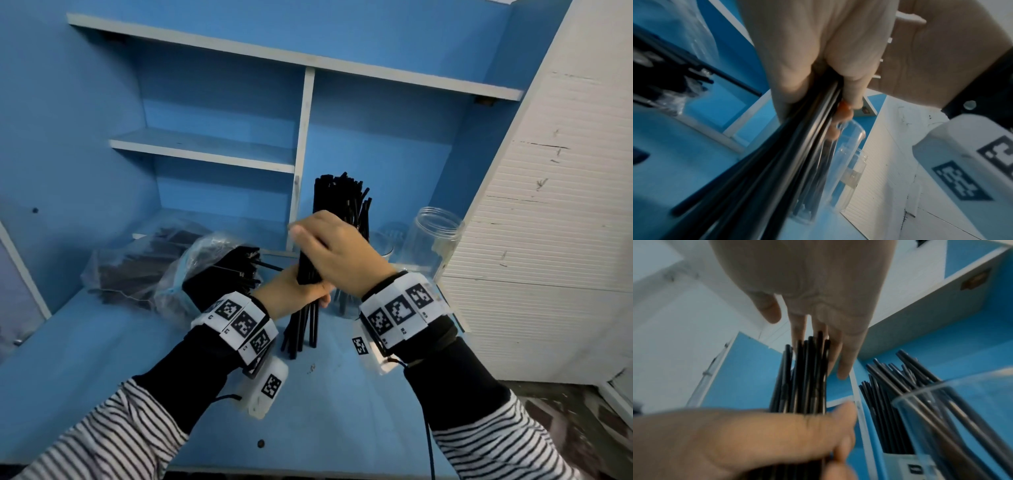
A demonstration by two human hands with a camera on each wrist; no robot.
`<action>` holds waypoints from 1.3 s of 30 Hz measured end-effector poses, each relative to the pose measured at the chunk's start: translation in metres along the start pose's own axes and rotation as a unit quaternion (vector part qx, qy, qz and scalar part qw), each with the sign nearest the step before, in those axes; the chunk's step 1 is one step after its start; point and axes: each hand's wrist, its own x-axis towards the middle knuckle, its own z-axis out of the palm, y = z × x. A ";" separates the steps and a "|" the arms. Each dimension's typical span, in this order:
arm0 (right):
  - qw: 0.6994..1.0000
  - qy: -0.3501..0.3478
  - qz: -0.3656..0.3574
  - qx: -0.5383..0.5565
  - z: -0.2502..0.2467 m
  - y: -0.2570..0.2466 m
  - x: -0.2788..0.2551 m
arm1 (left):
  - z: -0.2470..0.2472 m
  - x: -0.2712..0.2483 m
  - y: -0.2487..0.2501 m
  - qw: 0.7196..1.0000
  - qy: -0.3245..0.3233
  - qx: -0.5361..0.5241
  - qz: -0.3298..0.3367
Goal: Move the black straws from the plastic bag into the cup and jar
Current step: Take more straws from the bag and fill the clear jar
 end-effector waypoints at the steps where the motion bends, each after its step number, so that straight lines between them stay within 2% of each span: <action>1: 1.000 -0.007 0.001 -0.020 0.004 0.003 -0.002 | 0.000 0.000 -0.006 0.999 -0.024 0.015 -0.026; 3: 1.000 0.005 -0.005 -0.031 0.007 0.004 -0.004 | 0.000 -0.002 -0.013 0.997 -0.046 0.034 -0.054; 5: 0.999 0.005 -0.016 -0.040 0.005 0.003 -0.004 | 0.001 -0.007 -0.013 0.997 -0.033 0.037 -0.062; 8: 0.999 0.014 -0.019 -0.029 -0.003 0.000 -0.004 | 0.003 -0.007 -0.009 0.999 -0.007 0.003 -0.037; 12: 0.984 0.081 0.065 0.145 -0.020 -0.004 -0.008 | -0.002 -0.010 0.007 0.997 -0.015 -0.069 0.004; 14: 0.976 0.050 0.086 0.192 -0.025 -0.003 -0.011 | -0.004 -0.019 0.018 0.996 -0.067 -0.061 0.018; 18: 0.981 -0.091 0.068 0.160 -0.027 0.000 -0.019 | -0.005 -0.032 0.035 0.978 -0.208 0.010 0.022; 21: 0.981 -0.099 0.033 0.164 -0.032 0.000 -0.019 | -0.003 -0.028 0.036 0.973 -0.229 -0.011 0.018; 23: 0.985 -0.077 0.031 0.148 -0.041 -0.001 -0.016 | -0.001 -0.023 0.038 0.978 -0.199 -0.033 0.046; 26: 0.994 -0.008 0.025 0.107 -0.061 -0.003 -0.010 | 0.003 -0.014 0.042 0.990 -0.070 -0.070 0.105; 29: 0.990 0.091 0.021 0.110 -0.085 -0.001 -0.007 | 0.005 -0.003 0.041 0.990 0.051 -0.041 0.123; 31: 0.984 0.146 0.023 0.095 -0.098 0.002 -0.007 | 0.007 0.004 0.037 0.988 0.094 -0.033 0.117; 33: 0.978 0.187 0.036 0.079 -0.108 0.006 -0.008 | 0.010 0.016 0.026 0.990 0.107 -0.032 0.088; 35: 0.972 0.221 0.047 0.070 -0.118 0.011 -0.008 | 0.016 0.029 0.018 0.994 0.091 -0.013 0.059; 39: 0.964 0.252 0.064 0.050 -0.135 0.018 -0.002 | 0.029 0.049 0.017 0.994 0.089 -0.013 0.069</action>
